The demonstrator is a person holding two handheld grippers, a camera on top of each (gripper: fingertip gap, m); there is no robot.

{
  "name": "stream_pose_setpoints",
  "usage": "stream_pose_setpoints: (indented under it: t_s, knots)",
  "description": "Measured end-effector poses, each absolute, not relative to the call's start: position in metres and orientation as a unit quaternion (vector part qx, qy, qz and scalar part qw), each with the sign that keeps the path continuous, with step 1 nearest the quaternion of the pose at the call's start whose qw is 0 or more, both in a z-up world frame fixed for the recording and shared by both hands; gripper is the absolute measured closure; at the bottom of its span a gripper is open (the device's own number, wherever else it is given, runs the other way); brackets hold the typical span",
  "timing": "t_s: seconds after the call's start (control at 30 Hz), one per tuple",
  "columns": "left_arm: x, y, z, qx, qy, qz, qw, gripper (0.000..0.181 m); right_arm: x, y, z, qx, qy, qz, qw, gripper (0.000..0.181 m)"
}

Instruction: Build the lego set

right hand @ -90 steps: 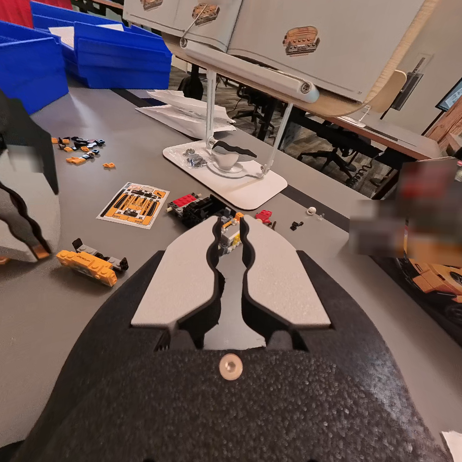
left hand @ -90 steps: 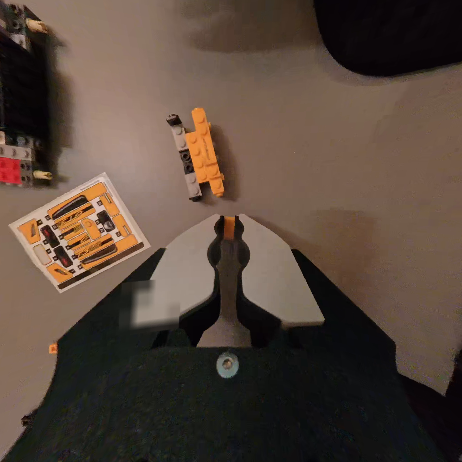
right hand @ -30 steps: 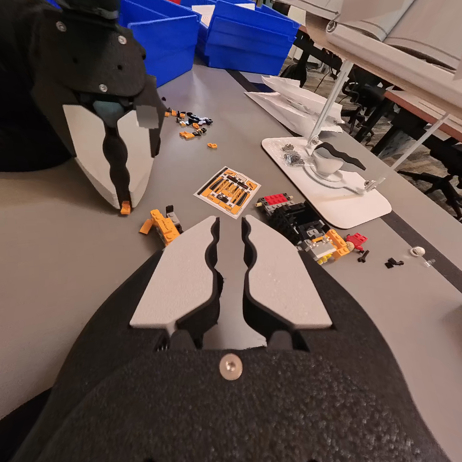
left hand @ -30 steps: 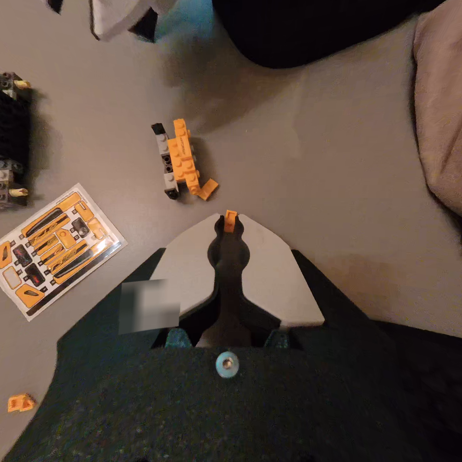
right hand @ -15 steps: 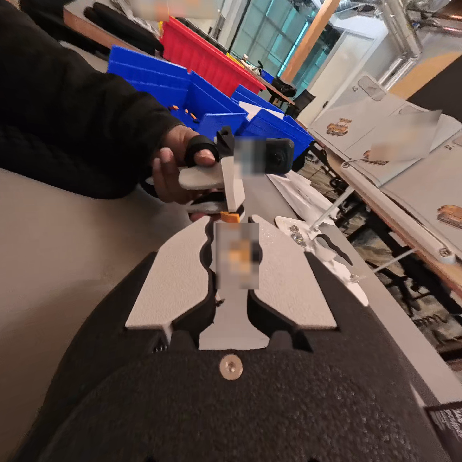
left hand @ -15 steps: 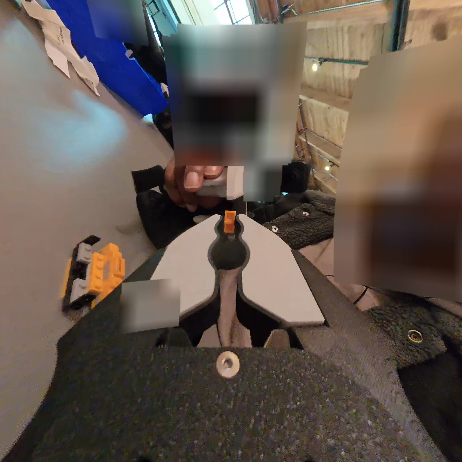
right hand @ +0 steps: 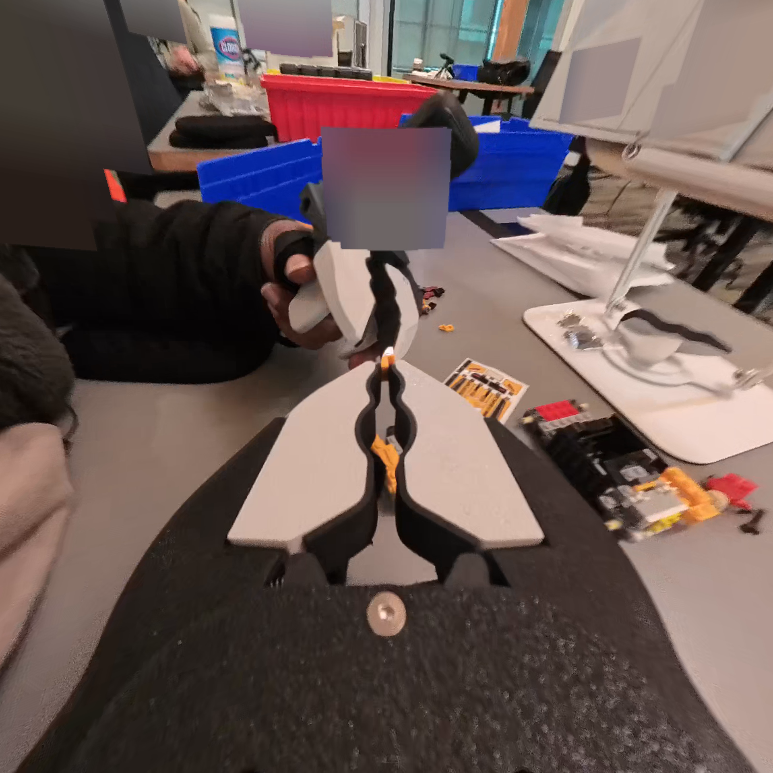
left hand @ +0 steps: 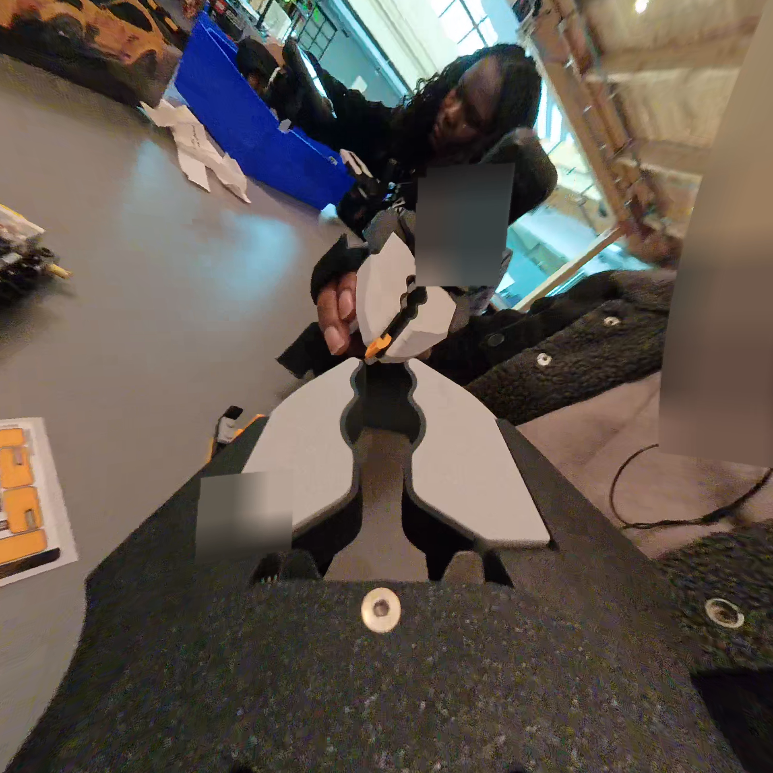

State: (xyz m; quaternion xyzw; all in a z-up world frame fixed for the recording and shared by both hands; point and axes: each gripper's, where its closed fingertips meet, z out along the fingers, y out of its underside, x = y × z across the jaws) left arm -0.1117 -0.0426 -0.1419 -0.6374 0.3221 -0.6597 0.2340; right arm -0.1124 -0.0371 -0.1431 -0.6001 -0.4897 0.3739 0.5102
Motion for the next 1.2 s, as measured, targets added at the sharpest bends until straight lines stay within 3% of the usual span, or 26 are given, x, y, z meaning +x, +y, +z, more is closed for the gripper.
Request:
stream_pose_setpoints:
  t_s: [0.23,0.53,0.7,0.9,1.2]
  knots:
    - [-0.106,-0.047,-0.145,-0.633,0.411,-0.57,0.327,0.169,-0.113,-0.047,-0.14,-0.625,-0.43,0.513,0.401,0.179]
    - [-0.107,-0.049,-0.144,-0.642,0.394,-0.588,0.294,0.178,-0.114,-0.051,-0.146,-0.633,-0.425,0.536,0.362,0.178]
    - [-0.11,-0.042,-0.145,-0.657,0.306,-0.653,0.221,0.179,-0.111,-0.044,-0.147,-0.628,-0.44,0.496,0.407,0.173]
    - [-0.116,-0.031,-0.153,-0.672,0.222,-0.687,0.165,0.179,-0.108,-0.033,-0.155,-0.584,-0.535,0.317,0.522,0.162]
    - [-0.113,-0.028,-0.169,-0.7,0.198,-0.673,0.135,0.179,-0.118,-0.03,-0.169,-0.542,-0.626,0.216,0.518,0.169]
